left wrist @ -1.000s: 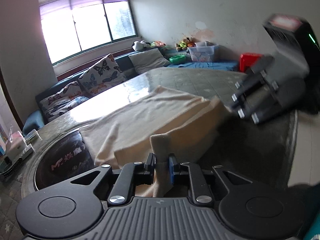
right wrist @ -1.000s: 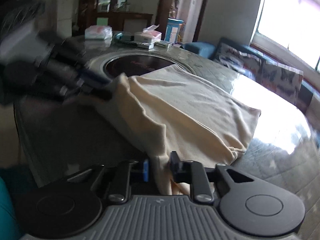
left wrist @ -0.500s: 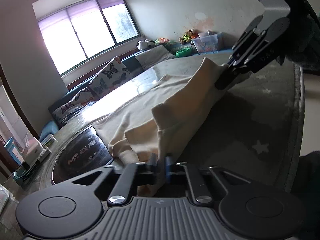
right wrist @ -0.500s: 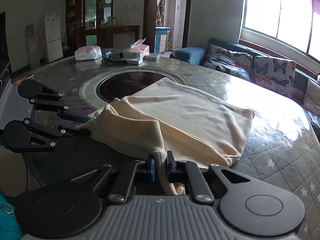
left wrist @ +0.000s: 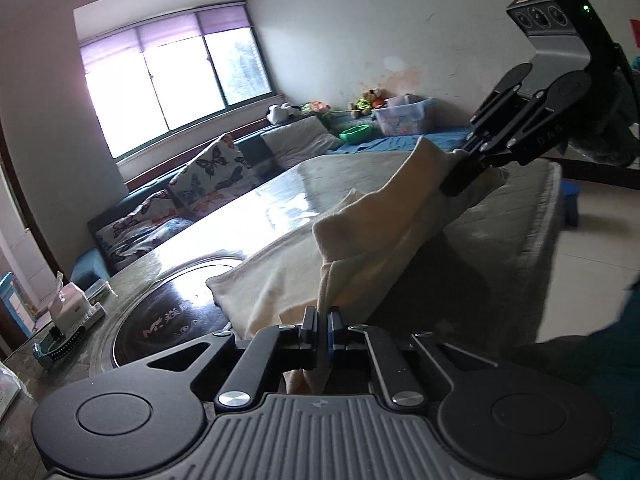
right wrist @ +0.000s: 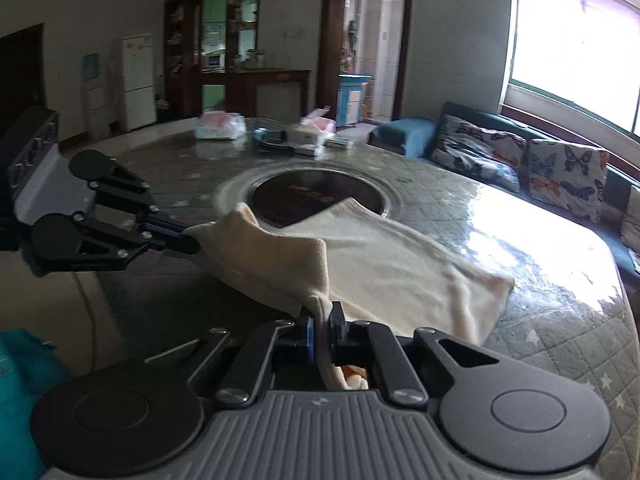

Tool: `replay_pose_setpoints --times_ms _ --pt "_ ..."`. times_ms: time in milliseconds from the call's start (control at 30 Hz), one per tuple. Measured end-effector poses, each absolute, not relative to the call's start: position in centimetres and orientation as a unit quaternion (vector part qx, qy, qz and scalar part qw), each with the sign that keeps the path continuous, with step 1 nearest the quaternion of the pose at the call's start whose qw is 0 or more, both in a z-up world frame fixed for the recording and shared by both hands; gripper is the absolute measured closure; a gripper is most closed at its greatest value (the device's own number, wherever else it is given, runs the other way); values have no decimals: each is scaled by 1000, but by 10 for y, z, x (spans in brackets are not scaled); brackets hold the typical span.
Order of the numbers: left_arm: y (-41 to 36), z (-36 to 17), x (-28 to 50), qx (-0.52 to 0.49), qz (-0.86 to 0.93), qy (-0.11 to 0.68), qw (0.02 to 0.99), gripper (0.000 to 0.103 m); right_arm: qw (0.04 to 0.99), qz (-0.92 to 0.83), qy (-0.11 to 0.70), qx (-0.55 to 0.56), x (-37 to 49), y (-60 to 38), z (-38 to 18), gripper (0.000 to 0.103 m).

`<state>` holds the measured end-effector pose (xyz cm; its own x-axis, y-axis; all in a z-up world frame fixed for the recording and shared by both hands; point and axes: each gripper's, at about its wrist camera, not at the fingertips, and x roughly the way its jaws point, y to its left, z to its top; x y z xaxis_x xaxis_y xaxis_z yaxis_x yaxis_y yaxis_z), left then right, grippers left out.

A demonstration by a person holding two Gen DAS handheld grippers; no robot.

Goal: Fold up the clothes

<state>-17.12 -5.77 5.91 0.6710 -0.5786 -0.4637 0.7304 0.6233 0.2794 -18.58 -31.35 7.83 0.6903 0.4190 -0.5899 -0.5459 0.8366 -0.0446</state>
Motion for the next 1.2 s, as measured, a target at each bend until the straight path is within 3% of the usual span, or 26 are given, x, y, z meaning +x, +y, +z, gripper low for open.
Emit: replay_pose_setpoints --times_ms 300,700,1200 --pt "-62 66 -157 216 -351 157 897 98 908 271 305 -91 -204 -311 88 98" --pt "-106 69 -57 196 -312 173 913 98 927 222 296 -54 -117 -340 95 98" --pt "-169 14 55 220 -250 256 907 98 934 130 334 2 -10 -360 30 97"
